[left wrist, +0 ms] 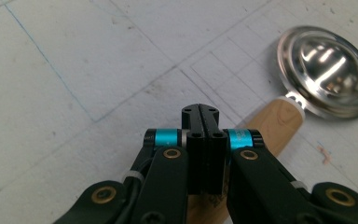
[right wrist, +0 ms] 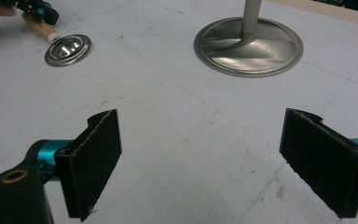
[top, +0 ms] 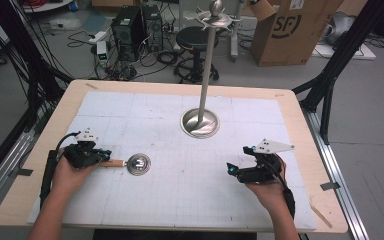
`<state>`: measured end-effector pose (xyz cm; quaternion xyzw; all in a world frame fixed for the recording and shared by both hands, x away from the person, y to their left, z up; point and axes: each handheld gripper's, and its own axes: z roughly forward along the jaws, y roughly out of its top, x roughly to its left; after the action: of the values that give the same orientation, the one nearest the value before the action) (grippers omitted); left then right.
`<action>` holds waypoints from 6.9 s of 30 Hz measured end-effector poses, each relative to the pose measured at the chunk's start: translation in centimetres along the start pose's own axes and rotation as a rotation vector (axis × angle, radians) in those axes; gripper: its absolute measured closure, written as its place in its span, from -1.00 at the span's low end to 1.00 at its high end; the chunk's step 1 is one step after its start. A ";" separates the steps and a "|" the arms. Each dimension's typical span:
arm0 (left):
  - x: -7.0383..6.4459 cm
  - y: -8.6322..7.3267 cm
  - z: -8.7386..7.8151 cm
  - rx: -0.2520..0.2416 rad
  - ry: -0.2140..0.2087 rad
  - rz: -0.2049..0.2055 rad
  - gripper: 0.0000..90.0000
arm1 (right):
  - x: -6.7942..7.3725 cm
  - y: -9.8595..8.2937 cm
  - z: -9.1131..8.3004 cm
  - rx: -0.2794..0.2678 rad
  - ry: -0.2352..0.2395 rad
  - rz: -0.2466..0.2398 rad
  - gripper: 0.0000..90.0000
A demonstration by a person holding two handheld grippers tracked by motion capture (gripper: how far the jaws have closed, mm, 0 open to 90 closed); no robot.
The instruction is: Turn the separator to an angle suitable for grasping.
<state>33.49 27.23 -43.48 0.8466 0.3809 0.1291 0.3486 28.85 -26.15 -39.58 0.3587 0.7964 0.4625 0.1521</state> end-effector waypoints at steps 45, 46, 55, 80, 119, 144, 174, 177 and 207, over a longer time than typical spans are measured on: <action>-2.0 3.0 -3.2 -0.247 -0.214 0.127 -0.38 | -0.1 -0.2 0.3 0.014 0.004 -0.003 -0.74; -2.0 3.0 -3.2 -0.247 -0.214 0.127 -0.40 | -0.1 -0.2 0.3 0.014 0.005 -0.002 -0.74; -2.1 3.0 -1.4 -0.106 -0.189 0.147 -0.48 | -0.1 -0.3 0.3 0.016 0.007 -0.001 -0.74; -2.5 2.4 1.6 0.138 -0.162 0.202 -0.05 | -0.1 -0.4 0.4 0.031 0.009 0.000 -0.74; -5.2 3.5 2.5 0.146 -0.184 0.332 0.52 | -0.2 -0.4 0.3 0.017 0.007 0.003 -0.74; -13.6 9.9 8.1 0.153 -0.319 0.481 0.52 | -0.3 -0.4 0.4 0.015 0.014 0.004 -0.74; -18.7 13.3 12.1 0.149 -0.411 0.491 0.00 | -0.3 -0.5 0.6 0.032 0.018 0.009 -0.74; -18.2 13.1 10.9 0.117 -0.409 0.473 -0.09 | -0.4 -0.5 0.5 0.025 0.019 0.007 -0.74; -10.2 7.2 1.1 -0.109 -0.346 0.287 -0.58 | -0.2 -0.7 0.6 0.051 0.015 0.001 -0.74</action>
<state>31.12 15.79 -38.81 0.8816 0.1838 0.0505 0.4319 29.04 -26.10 -40.52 0.3593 0.8089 0.4449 0.1368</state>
